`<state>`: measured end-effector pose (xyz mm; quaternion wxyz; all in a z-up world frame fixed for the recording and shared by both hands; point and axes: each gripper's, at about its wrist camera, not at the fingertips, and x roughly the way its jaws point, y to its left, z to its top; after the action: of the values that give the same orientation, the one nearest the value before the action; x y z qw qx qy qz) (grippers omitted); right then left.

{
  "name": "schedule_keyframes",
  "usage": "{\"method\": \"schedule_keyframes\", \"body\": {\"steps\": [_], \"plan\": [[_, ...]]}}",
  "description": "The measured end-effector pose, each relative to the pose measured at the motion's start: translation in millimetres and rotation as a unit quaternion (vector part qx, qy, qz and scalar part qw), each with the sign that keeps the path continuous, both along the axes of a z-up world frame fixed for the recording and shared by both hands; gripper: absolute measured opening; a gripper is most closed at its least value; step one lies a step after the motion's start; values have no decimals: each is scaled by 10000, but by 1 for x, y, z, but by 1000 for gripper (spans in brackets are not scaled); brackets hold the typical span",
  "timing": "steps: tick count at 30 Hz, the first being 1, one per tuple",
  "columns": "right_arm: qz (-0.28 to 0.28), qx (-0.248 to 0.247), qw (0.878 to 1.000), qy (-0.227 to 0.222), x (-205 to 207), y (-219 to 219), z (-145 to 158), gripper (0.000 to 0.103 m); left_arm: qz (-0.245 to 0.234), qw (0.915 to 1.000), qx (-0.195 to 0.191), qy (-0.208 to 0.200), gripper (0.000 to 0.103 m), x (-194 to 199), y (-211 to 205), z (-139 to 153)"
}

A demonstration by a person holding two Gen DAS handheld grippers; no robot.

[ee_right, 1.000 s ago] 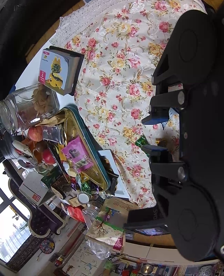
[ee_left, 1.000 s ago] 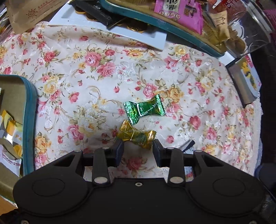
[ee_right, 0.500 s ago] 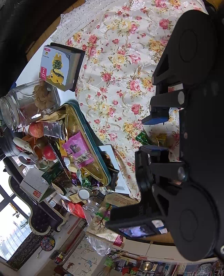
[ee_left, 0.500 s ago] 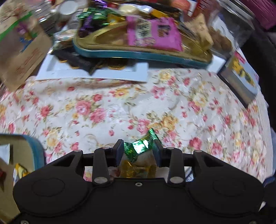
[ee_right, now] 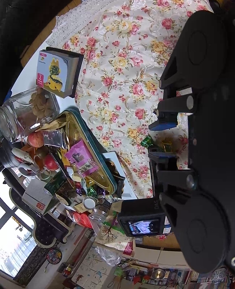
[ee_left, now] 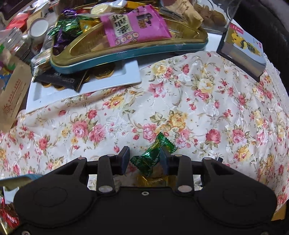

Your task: Organize snacks

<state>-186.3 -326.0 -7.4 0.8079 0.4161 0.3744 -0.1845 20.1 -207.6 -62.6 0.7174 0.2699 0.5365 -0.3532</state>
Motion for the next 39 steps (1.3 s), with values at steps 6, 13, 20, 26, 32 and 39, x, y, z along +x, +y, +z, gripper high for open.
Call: {"method": "schedule_keyframes", "body": {"steps": [6, 13, 20, 26, 32, 39], "plan": [[-67, 5, 10000, 66, 2, -2, -2, 29, -334, 9993, 58, -144, 45, -10, -11, -4], [-16, 0, 10000, 65, 4, 0, -2, 29, -504, 9981, 257, -259, 45, -16, -15, -13], [-95, -29, 9999, 130, 3, -2, -2, 29, -426, 9983, 265, -283, 46, -20, -18, -16], [-102, -100, 9997, 190, 3, -1, -2, 29, -316, 9991, 203, -184, 46, -15, -23, -18], [-130, -40, 9996, 251, 3, -2, -4, 29, -20, 9998, 124, 149, 43, -1, -19, -20], [-1, -103, 9998, 173, 4, 1, -1, 29, 536, 9980, -20, 322, 37, 16, -6, -9]]}}
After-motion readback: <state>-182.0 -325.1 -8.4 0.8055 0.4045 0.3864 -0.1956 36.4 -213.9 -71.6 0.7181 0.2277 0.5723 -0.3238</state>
